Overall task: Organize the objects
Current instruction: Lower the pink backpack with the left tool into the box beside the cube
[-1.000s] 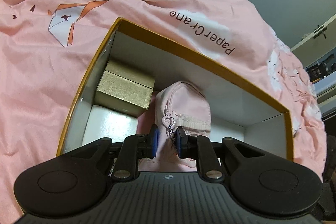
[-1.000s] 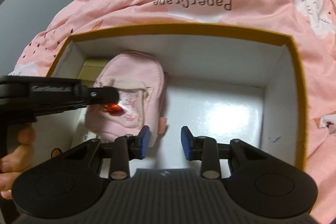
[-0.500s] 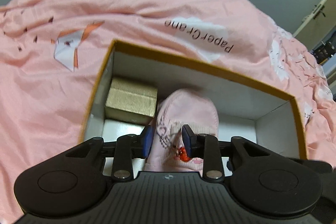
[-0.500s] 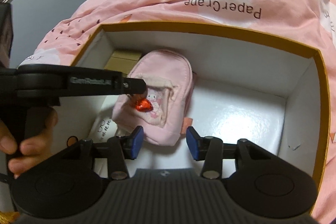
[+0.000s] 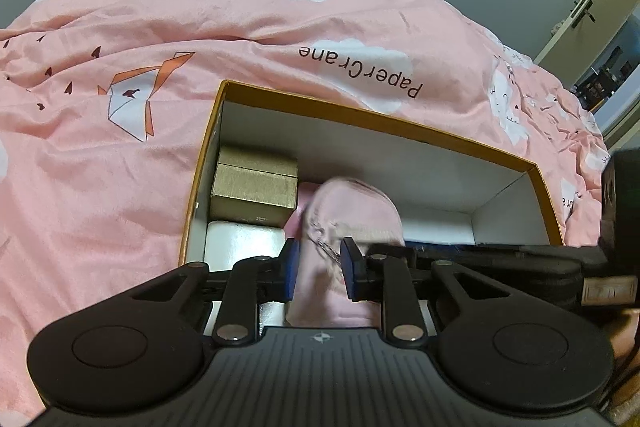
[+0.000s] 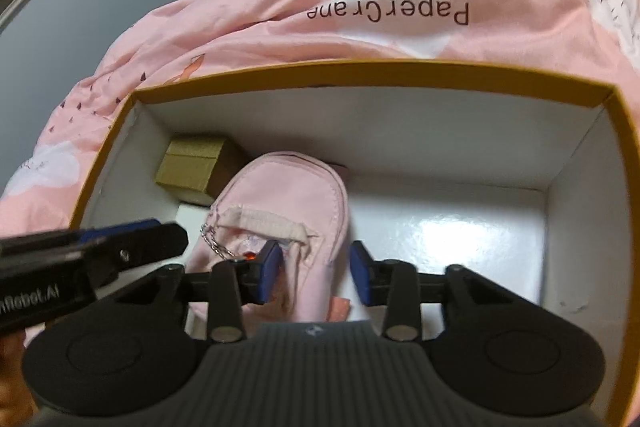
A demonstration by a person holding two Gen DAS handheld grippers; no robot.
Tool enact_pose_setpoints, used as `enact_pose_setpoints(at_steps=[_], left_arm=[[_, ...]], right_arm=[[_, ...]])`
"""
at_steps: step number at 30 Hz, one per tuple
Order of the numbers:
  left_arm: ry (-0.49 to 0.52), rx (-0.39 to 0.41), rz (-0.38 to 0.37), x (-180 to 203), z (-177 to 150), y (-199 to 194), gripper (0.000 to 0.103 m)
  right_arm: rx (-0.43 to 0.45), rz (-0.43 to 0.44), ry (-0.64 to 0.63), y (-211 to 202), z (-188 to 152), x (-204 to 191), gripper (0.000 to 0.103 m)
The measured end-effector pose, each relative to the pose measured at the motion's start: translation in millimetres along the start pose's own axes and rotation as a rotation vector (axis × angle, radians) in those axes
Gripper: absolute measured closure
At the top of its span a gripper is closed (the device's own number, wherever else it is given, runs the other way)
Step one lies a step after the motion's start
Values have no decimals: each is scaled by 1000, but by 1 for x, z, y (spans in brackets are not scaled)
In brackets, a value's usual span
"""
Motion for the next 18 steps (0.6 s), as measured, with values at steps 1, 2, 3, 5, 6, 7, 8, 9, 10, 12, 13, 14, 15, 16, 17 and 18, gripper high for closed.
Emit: enact_pose_setpoints(at_steps=[1,2,3,5,6,7,8,9,10,12,13,14,15,16,17,18], left_arm=[[6,0,2,0,-1,0,78],[14,2,5,1,-1,1,79],[20,3,6,1,-2,0,79],[29,-3,6,1,-3,2,80],[29,-8,5,1,-3,3,81],[29,-12,3,1,-4,5,81],[30,-14,5,1,-5,6,81],[31,-14,8,1,-5,7,81],[33,-14,7,2,-6,8,81],[32,-15,5,2,-7,8,81],[30,-15,3,2,-7,8,81],[28,-11,-1,1,-7,6,81],[27,-7,-3,1,-6,5,81],[26,-2,-3,1,-6,3,81],[24,4,-1,1,-6,1,81],[24,10,0,1,-6,-1,81]], right_arm=[[16,-1,-7,-1,2,-2,75],[33,-5,-16,-2,5,-4,76],[41,-5,-21,-2,7,-6,78],[32,-10,-34,3,10,-9,78],[26,-15,-40,7,10,-10,79],[22,-15,-41,10,10,-9,79],[19,-13,-32,12,10,-7,79],[18,-7,-23,12,10,-5,79],[19,-4,-19,12,10,-5,79],[24,-5,-26,10,9,-6,78],[27,-6,-31,9,9,-6,76],[30,-6,-37,8,8,-7,74],[33,-9,-40,6,8,-8,72],[37,-12,-43,5,8,-8,72],[38,-17,-44,4,7,-8,70],[40,-22,-47,3,7,-8,69]])
Point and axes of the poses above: each gripper's, at about its wrist camera, not at the fingertips, and y roughly the way its jaws point, x to its right, z to its top, the point moved 2 cm from there along y, roughly the way its jaws point, and after that the axes turned 9 degrees about -y, right-handed, at the moved point
